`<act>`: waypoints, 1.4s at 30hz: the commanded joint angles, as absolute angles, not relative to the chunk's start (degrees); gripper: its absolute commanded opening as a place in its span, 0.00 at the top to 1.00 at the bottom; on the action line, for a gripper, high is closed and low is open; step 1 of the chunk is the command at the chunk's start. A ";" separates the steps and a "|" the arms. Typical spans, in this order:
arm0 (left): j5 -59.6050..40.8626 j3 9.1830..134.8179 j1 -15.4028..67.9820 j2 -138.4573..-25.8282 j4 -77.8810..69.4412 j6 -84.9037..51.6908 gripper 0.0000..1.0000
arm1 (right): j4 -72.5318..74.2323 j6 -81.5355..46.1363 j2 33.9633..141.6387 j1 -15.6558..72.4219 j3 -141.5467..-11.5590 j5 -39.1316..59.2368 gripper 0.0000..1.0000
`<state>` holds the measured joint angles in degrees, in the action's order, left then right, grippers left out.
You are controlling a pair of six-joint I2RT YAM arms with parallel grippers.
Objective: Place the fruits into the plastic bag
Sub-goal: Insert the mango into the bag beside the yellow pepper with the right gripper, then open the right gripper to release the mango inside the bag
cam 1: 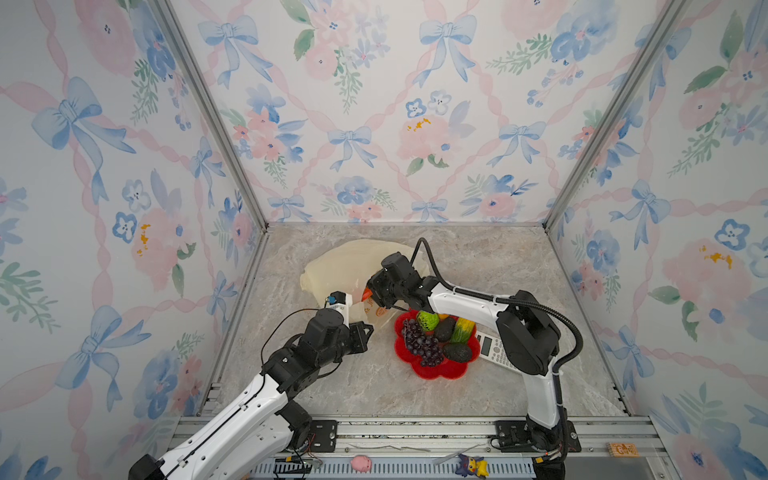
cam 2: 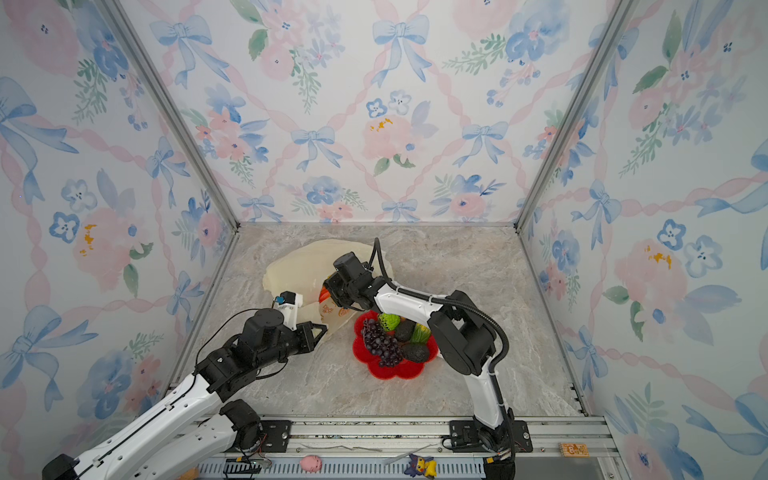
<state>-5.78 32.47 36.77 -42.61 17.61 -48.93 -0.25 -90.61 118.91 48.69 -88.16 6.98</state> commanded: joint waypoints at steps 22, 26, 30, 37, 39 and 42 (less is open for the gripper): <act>-5.37 34.33 37.18 -42.84 16.57 -48.16 1.00 | 13.52 -98.20 128.78 45.47 -97.03 10.46 0.41; -5.19 34.19 37.18 -42.37 16.61 -48.16 1.00 | 14.34 -98.82 129.33 45.23 -97.38 10.12 0.41; -5.31 34.23 37.23 -42.52 16.57 -48.09 1.00 | 14.43 -99.06 129.97 45.00 -98.18 10.54 0.35; -5.48 34.37 37.18 -43.07 16.61 -47.75 1.00 | 13.79 -98.46 129.39 44.84 -97.83 11.09 0.24; -5.47 34.53 37.20 -43.34 16.61 -47.59 1.00 | 14.05 -98.44 129.20 44.79 -97.24 11.26 0.23; -5.52 34.69 37.18 -43.61 16.61 -47.38 1.00 | 14.06 -98.26 128.94 44.67 -96.85 11.55 0.23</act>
